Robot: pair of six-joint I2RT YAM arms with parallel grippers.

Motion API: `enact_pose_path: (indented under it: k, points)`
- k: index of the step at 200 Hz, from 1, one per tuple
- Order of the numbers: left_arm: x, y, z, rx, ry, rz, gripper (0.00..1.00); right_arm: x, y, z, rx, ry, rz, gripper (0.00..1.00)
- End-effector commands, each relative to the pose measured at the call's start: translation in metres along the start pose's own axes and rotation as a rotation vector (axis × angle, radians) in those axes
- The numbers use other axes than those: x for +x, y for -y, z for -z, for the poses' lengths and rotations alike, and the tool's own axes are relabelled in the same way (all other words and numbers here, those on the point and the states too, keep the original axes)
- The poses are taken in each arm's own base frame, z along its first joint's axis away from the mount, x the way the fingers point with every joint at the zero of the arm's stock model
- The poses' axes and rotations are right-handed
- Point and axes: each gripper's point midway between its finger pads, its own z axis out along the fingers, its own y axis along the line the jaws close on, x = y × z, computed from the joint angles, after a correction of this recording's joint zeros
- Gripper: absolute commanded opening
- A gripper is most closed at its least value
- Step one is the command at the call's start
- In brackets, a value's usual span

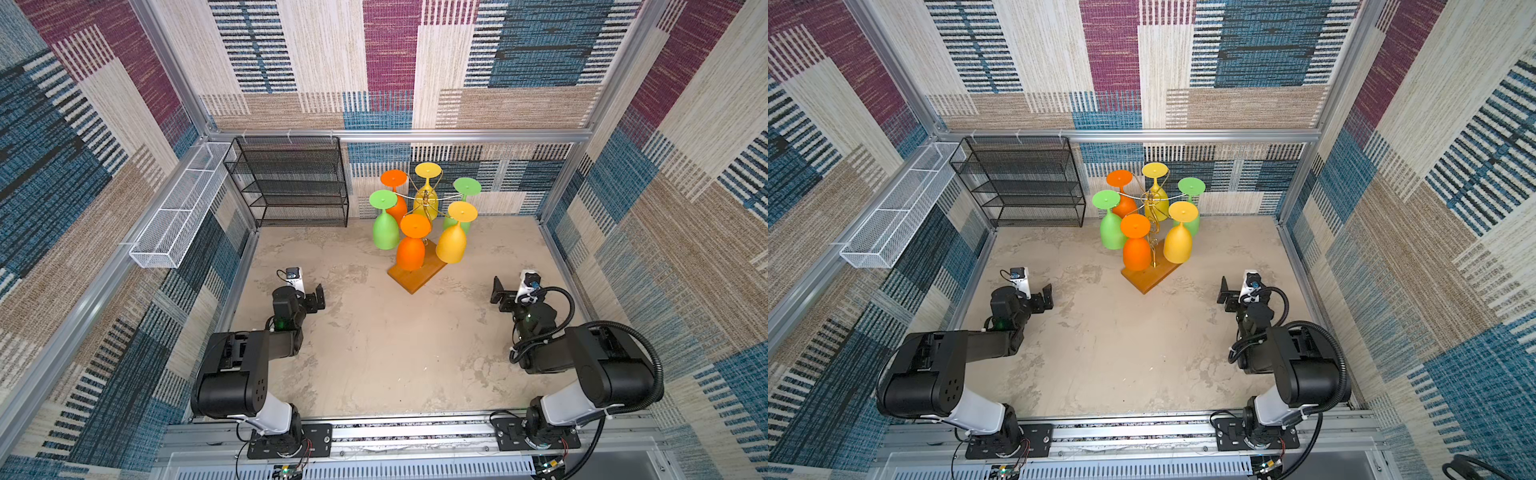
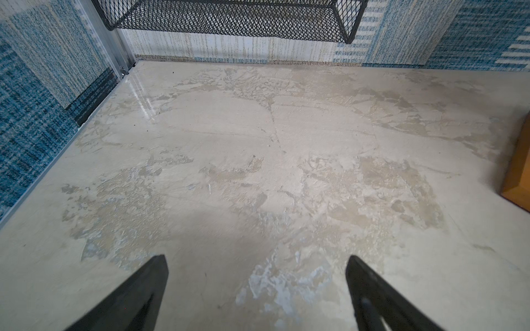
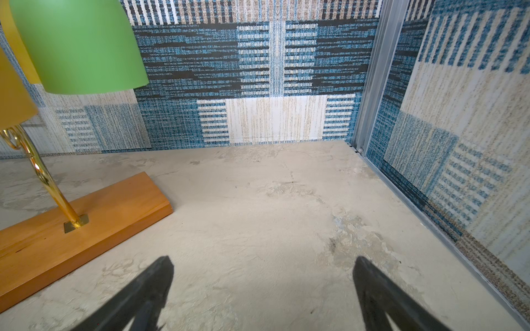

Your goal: Take the wine glass off the wine glass rack

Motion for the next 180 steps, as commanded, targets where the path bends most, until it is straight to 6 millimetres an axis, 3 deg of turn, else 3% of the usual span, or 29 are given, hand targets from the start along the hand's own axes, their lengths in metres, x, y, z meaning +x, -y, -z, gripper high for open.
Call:
enact_pose_path:
  k: [1,180]
  points:
    - [-0.0046,-0.0015,-0.0002,-0.009,0.016,-0.023,0.99,-0.0063,-0.0014,0.0005,-0.006,0.024,0.005,1.0]
    - [-0.0056,-0.0016,0.0036,-0.013,0.027,-0.025,1.0,-0.0083,0.0027,0.0029,0.018,0.036,0.0,1.0]
